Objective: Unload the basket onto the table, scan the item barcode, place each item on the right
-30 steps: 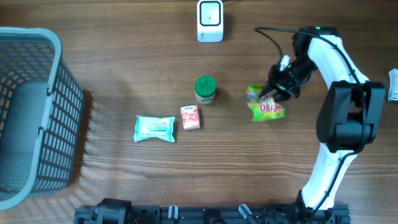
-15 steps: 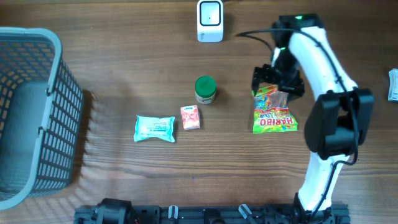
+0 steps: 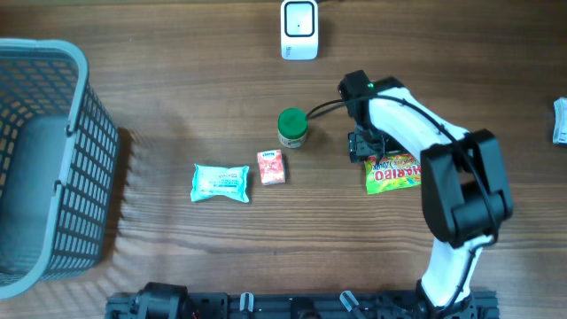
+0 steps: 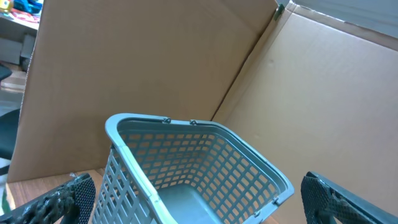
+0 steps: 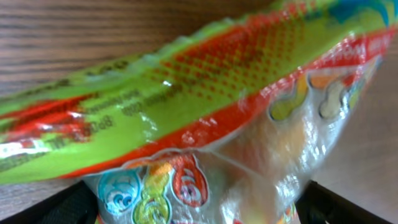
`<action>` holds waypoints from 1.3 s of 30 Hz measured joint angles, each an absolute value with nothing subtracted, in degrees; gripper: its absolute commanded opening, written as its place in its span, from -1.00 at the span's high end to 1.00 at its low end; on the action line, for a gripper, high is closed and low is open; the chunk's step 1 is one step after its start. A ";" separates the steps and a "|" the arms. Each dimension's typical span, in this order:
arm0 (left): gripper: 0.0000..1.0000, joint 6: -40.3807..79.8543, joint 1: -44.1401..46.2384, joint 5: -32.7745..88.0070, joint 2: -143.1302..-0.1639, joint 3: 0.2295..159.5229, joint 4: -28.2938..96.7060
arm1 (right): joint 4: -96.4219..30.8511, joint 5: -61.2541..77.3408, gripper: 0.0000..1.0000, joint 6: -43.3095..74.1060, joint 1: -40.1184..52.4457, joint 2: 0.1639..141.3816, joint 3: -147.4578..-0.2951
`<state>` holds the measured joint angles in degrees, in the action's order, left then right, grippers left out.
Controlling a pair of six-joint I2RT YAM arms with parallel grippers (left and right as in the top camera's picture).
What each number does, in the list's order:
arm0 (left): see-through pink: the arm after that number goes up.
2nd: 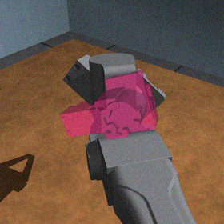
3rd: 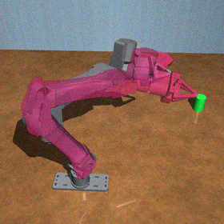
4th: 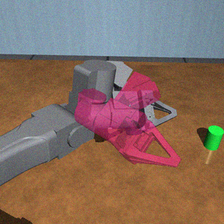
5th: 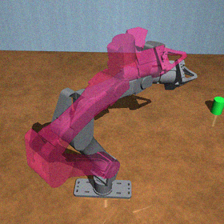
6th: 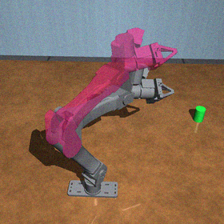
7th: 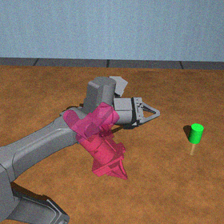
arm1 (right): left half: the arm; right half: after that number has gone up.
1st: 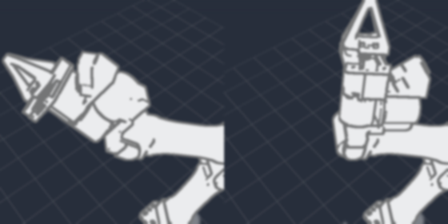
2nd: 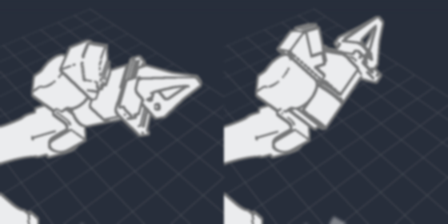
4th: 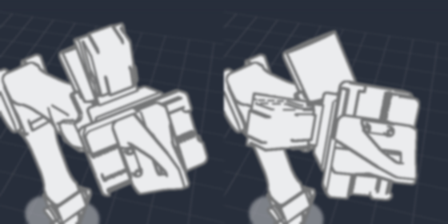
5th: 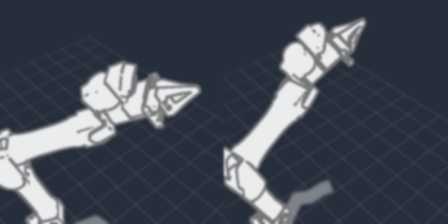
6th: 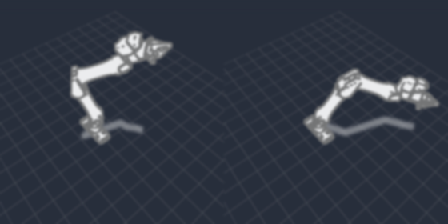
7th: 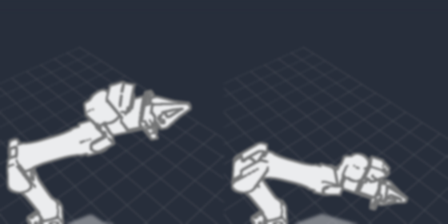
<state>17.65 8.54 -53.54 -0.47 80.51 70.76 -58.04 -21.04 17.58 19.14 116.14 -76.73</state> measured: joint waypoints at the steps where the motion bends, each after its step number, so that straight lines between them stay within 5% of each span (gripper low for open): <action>1: -1.00 17.65 8.54 -53.54 -0.47 80.51 70.74 | -55.51 -20.82 -0.19 16.34 18.98 115.20 -74.74; 6: -1.00 17.65 8.54 -53.54 -0.47 80.51 70.74 | -46.61 -19.51 0.85 13.30 19.09 112.66 -68.31; 7: -1.00 17.65 8.54 -53.54 -0.47 80.51 70.74 | -45.69 -19.38 0.91 12.21 19.09 112.38 -67.66; 12: -1.00 17.65 8.54 -53.54 -0.47 80.51 70.74 | -50.02 -7.16 0.91 6.66 16.58 112.12 -69.49; 16: -1.00 17.65 8.54 -53.60 -0.47 80.53 70.70 | -81.30 27.46 0.91 4.10 17.45 120.42 -80.34; 19: -1.00 17.65 8.54 -53.54 -0.47 80.55 70.72 | -91.70 40.07 0.91 -0.49 18.22 121.36 -89.47; 30: -1.00 17.65 8.54 -53.54 -0.47 80.58 70.74 | -90.28 83.22 0.91 -6.63 18.09 117.75 -92.90; 39: -1.00 17.65 8.54 -53.54 -0.47 80.58 70.74 | -70.67 89.25 0.91 24.73 18.09 117.62 -92.88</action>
